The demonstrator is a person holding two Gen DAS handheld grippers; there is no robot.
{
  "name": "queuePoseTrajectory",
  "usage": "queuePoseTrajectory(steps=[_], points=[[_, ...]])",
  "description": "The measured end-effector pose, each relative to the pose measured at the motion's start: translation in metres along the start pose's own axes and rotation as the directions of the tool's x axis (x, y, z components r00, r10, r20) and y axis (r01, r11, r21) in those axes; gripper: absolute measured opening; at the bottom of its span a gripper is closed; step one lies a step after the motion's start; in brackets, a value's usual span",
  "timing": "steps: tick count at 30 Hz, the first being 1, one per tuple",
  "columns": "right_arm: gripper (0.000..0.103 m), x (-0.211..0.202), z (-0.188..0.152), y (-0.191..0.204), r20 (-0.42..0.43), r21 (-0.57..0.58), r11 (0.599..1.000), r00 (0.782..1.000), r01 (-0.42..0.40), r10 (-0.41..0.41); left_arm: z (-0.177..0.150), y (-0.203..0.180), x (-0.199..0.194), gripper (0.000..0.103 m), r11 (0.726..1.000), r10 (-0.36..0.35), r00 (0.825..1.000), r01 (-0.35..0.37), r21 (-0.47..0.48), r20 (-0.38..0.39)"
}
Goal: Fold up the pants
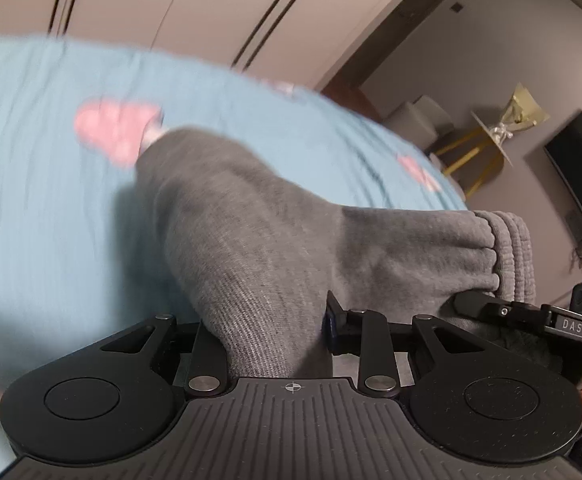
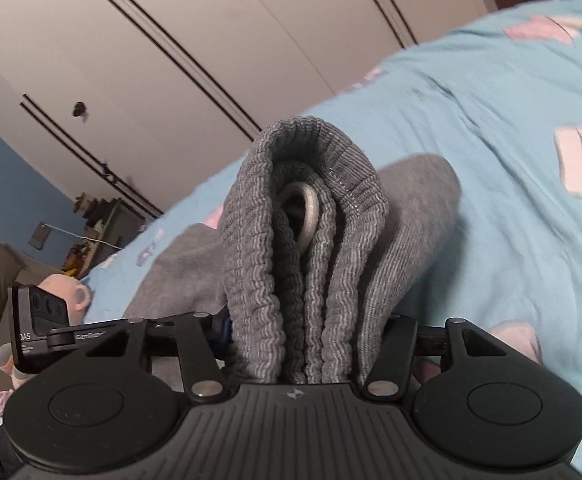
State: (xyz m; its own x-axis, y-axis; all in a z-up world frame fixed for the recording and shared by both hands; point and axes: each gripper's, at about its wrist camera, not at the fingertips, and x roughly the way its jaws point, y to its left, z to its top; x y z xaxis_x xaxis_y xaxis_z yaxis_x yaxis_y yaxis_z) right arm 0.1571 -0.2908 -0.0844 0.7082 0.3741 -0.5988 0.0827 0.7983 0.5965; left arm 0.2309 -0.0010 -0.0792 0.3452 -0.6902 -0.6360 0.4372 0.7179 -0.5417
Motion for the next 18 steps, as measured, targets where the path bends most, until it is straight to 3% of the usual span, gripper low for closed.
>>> queuePoseTrajectory(steps=[6, 10, 11, 13, 14, 16, 17, 18], points=[[0.054, 0.024, 0.068, 0.023, 0.076, -0.081, 0.996, 0.997, -0.027, 0.033, 0.063, -0.001, -0.009, 0.032, 0.999, 0.042, 0.991, -0.044, 0.016, 0.125], [0.054, 0.051, 0.112, 0.026, 0.100, -0.091, 0.995, 0.994, -0.041, 0.050, 0.087, 0.012, -0.004, 0.034, 0.997, 0.081, 0.984, -0.079, -0.017, 0.160], [0.054, 0.060, 0.120, 0.024, 0.096, -0.098, 0.994, 0.994, -0.047, 0.057, 0.090, 0.015, 0.001, 0.036, 0.995, 0.102, 0.982, -0.101, -0.017, 0.160], [0.057, 0.078, 0.129, 0.015, 0.085, -0.098, 0.995, 0.996, -0.032, 0.040, 0.089, 0.031, 0.020, 0.066, 0.973, 0.230, 0.965, -0.229, -0.025, 0.129], [0.065, 0.092, 0.132, 0.009, 0.061, -0.108, 0.994, 0.998, 0.018, -0.012, 0.087, 0.041, 0.032, 0.068, 0.941, 0.338, 0.937, -0.336, -0.044, 0.087], [0.077, 0.112, 0.135, -0.005, 0.028, -0.093, 0.977, 0.981, 0.193, -0.191, 0.077, 0.058, 0.042, 0.068, 0.879, 0.476, 0.879, -0.475, -0.047, 0.020], [0.078, 0.114, 0.135, -0.014, 0.029, -0.082, 0.957, 0.961, 0.277, -0.276, 0.070, 0.065, 0.040, 0.072, 0.871, 0.490, 0.871, -0.490, -0.045, 0.010], [0.078, 0.108, 0.132, -0.020, 0.072, -0.076, 0.935, 0.937, 0.346, -0.341, 0.061, 0.070, 0.031, 0.082, 0.880, 0.473, 0.881, -0.471, -0.059, 0.028]])
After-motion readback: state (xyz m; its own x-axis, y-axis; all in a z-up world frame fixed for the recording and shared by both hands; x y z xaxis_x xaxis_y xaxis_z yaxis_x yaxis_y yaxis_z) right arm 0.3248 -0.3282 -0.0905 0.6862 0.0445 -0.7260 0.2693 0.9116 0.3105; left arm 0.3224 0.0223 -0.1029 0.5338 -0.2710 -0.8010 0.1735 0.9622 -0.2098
